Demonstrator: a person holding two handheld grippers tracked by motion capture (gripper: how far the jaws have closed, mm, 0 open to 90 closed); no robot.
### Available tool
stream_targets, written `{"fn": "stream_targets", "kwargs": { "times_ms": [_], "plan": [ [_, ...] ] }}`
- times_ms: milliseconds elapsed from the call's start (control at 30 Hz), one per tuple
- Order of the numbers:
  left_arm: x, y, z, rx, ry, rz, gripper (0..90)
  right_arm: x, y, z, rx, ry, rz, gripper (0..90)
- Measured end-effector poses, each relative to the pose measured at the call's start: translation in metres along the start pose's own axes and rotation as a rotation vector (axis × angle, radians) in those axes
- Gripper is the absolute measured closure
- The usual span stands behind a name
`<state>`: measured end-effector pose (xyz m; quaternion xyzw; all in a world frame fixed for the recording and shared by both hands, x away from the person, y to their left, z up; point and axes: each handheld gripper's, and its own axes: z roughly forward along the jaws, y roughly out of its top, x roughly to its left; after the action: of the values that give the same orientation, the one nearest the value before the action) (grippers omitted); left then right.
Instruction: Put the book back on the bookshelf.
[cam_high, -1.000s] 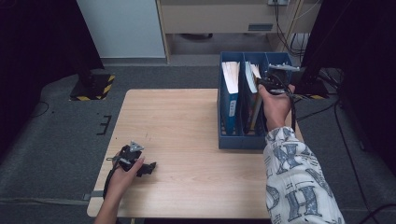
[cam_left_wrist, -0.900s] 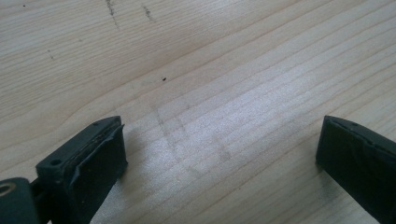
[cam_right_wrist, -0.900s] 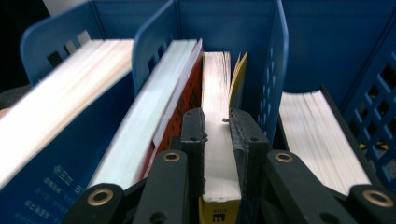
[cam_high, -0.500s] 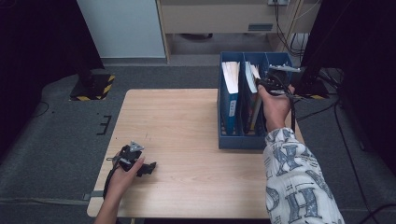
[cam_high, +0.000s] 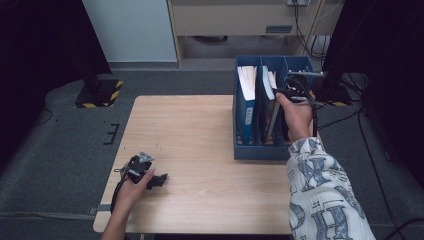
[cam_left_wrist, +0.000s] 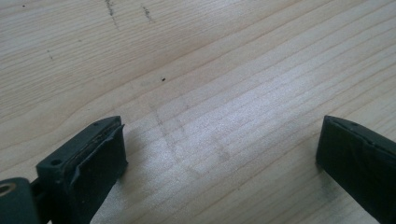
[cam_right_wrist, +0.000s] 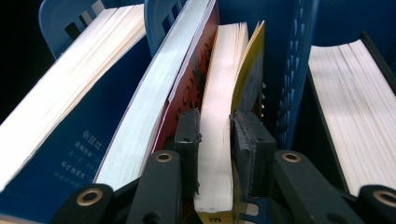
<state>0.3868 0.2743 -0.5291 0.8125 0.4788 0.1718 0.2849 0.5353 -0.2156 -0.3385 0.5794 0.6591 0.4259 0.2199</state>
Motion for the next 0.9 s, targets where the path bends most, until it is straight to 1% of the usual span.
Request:
{"fn": "stream_targets", "kwargs": {
  "times_ms": [67, 100, 133, 167, 233, 400, 500, 600, 667, 733, 767, 900],
  "plan": [
    [-0.0001, 0.0, 0.0, 0.0, 0.001, 0.0, 0.7, -0.0017, -0.0009, -0.0006, 0.005, 0.008, 0.007, 70.7],
    [-0.0001, 0.0, 0.0, 0.0, 0.001, -0.001, 0.7, -0.0035, -0.0024, -0.0011, 0.004, 0.022, 0.02, 70.3],
    [-0.0001, 0.0, 0.0, 0.0, 0.001, -0.001, 0.7, -0.0035, -0.0024, -0.0011, 0.004, 0.022, 0.02, 70.3],
    [-0.0002, 0.0, 0.0, 0.0, 0.001, -0.001, 0.8, -0.0052, -0.0037, -0.0015, 0.001, 0.033, 0.032, 69.7],
    [-0.0001, 0.0, 0.0, 0.0, 0.001, 0.0, 0.7, -0.0061, -0.0043, -0.0017, 0.0, 0.037, 0.034, 69.5],
    [-0.0001, 0.0, 0.0, 0.0, 0.0, 0.0, 0.7, -0.0068, -0.0047, -0.0026, 0.006, 0.05, 0.033, 67.9],
    [-0.0001, 0.0, 0.0, 0.0, 0.0, 0.0, 0.7, -0.0071, -0.0048, -0.0042, 0.005, 0.053, 0.034, 64.6],
    [-0.0003, 0.0, 0.0001, 0.0, 0.0, -0.003, 0.7, -0.0082, -0.0056, -0.0054, 0.001, 0.055, 0.027, 64.3],
    [-0.0003, 0.0, 0.0001, 0.0, -0.001, -0.003, 0.7, -0.0091, -0.0067, -0.0064, 0.002, 0.059, 0.035, 64.2],
    [-0.0004, 0.0, 0.0001, 0.0, 0.0, -0.004, 0.7, -0.0106, -0.0078, -0.007, 0.0, 0.063, 0.028, 64.0],
    [-0.0004, 0.0, 0.0001, 0.0, -0.001, -0.004, 0.7, -0.0105, -0.0084, -0.0075, 0.001, 0.066, 0.033, 63.7],
    [-0.0003, -0.0001, 0.0001, 0.0, -0.001, -0.003, 0.7, -0.0103, -0.0092, -0.0103, -0.002, 0.065, 0.025, 61.1]
  ]
}}
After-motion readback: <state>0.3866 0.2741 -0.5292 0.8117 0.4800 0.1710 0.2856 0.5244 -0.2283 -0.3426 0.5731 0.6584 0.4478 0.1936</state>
